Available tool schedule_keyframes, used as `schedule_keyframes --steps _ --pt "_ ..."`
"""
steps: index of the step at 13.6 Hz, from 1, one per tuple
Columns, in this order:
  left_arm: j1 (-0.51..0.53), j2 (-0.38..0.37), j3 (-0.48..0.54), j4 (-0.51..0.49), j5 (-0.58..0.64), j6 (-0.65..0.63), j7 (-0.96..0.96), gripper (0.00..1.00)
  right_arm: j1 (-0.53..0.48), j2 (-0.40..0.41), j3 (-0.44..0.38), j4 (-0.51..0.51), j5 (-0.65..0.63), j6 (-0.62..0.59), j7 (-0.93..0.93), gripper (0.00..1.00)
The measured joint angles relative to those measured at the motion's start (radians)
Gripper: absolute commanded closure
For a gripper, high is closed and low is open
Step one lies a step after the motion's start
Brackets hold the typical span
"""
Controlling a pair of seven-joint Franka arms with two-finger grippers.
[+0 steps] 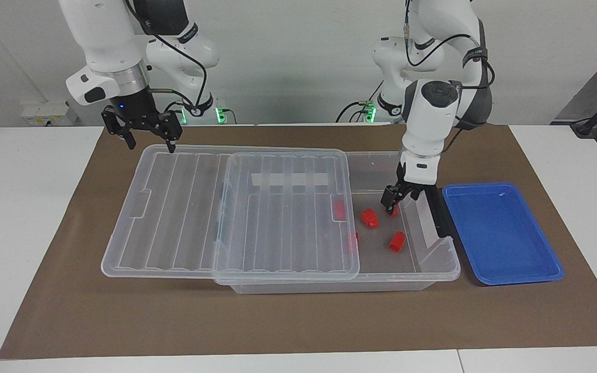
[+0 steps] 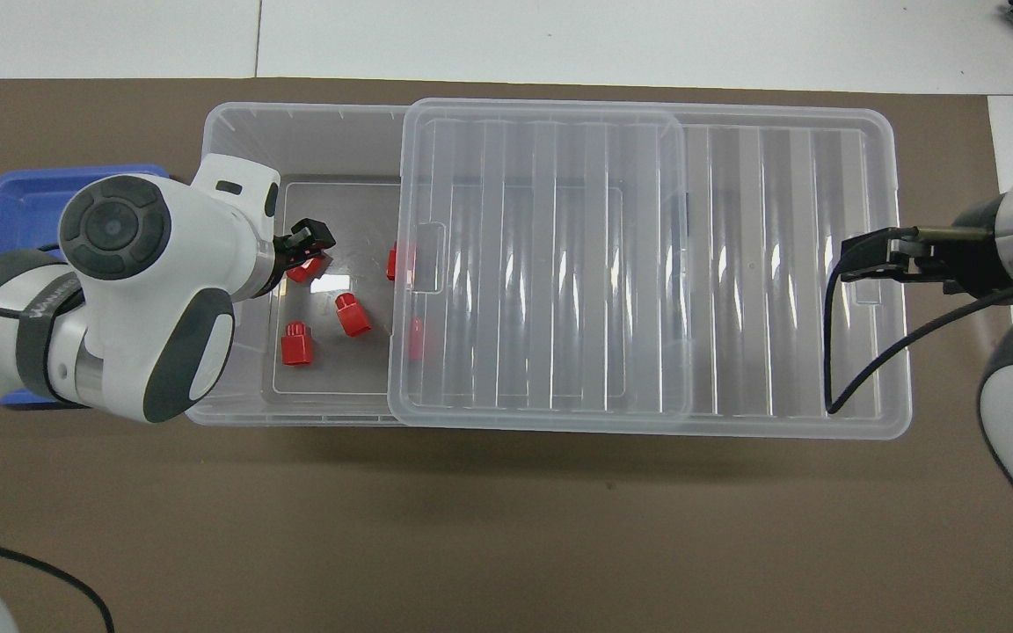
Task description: Place red block in blue tray from box
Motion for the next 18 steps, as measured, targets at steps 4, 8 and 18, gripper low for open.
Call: schedule_keyframes --steps 4,8,18 --pt "-0.035 0.088 -0.001 -0.01 0.04 0.07 -0.063 0.0 -0.004 0.027 -0.003 0.083 0.0 -0.078 0.004 0.02" --pt "-0.036 0.12 0.005 -0.037 0.042 0.127 -0.07 0.0 -0.019 0.043 -0.01 0.087 0.0 -0.094 0.004 0.0" --pt "-0.058 0.127 -0.001 -0.066 0.044 0.17 -0.134 0.03 -0.023 0.043 -0.01 0.079 0.0 -0.101 0.004 0.0"
